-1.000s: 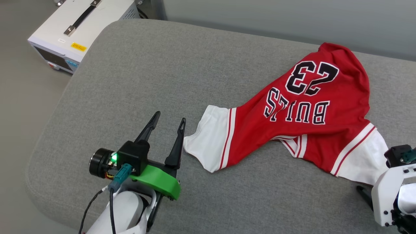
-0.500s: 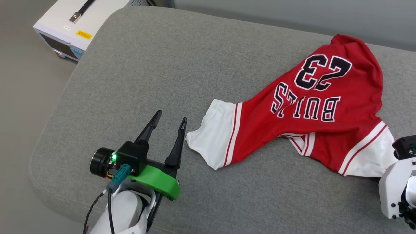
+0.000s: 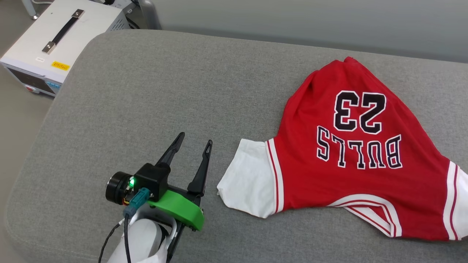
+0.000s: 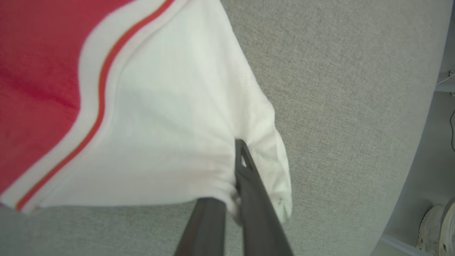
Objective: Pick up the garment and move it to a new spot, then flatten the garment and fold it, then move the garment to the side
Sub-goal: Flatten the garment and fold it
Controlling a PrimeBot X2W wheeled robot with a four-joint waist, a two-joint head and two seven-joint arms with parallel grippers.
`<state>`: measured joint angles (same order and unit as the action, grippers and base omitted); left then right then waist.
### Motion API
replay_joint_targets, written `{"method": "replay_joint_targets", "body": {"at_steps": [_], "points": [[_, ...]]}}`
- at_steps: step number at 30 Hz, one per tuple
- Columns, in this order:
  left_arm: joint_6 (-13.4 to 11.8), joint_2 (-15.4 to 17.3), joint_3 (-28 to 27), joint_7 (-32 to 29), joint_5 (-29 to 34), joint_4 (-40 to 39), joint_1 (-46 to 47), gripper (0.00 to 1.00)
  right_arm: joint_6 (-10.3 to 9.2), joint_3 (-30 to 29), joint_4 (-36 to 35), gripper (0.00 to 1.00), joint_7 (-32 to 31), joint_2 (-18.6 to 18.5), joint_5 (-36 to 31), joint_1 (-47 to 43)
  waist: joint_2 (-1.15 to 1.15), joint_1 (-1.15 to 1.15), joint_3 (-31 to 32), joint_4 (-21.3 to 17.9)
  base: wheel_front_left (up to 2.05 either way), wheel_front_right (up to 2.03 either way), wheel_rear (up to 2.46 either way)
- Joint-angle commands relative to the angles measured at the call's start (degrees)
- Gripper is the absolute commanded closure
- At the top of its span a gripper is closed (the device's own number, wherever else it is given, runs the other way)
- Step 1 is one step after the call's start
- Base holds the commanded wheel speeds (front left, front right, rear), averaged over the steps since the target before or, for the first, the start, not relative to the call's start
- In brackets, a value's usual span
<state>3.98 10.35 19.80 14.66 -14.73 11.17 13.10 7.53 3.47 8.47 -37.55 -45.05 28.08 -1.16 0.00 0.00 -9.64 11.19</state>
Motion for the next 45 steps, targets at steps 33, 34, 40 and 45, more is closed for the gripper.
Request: {"method": "replay_joint_targets", "body": {"at_steps": [33, 34, 40, 45], "points": [[-5.05, 8.03, 5.21, -40.52, -4.48, -3.58, -3.93, 0.0, -0.04, -13.87, -17.08, 0.0, 28.07, 25.05, -4.57, -3.72, 0.0, 0.0, -0.82, -12.46, 0.0, 0.0, 0.0], [-5.85, 8.36, 5.19, -41.89, -4.18, -3.96, -4.19, 0.0, -0.04, -13.79, -17.18, 0.0, 28.11, 25.33, -4.67, -3.74, 0.0, 0.0, -1.02, -12.77, 0.0, 0.0, 0.0], [-9.24, 9.68, 5.12, -45.66, -2.19, -4.67, -4.66, 0.0, -0.04, -12.92, -17.21, 0.0, 28.42, 26.18, -4.72, -3.4, 0.0, 0.0, -2.01, -14.16, 0.0, 0.0, 0.0], [-9.26, 9.68, 5.61, -46.92, -2.5, -2.67, -4.68, 0.0, -0.04, -12.32, -17.01, 0.0, 28.65, 26.25, -4.52, -3.05, 0.0, 0.0, -2.82, -14.85, 0.0, 0.0, 0.0]]}}
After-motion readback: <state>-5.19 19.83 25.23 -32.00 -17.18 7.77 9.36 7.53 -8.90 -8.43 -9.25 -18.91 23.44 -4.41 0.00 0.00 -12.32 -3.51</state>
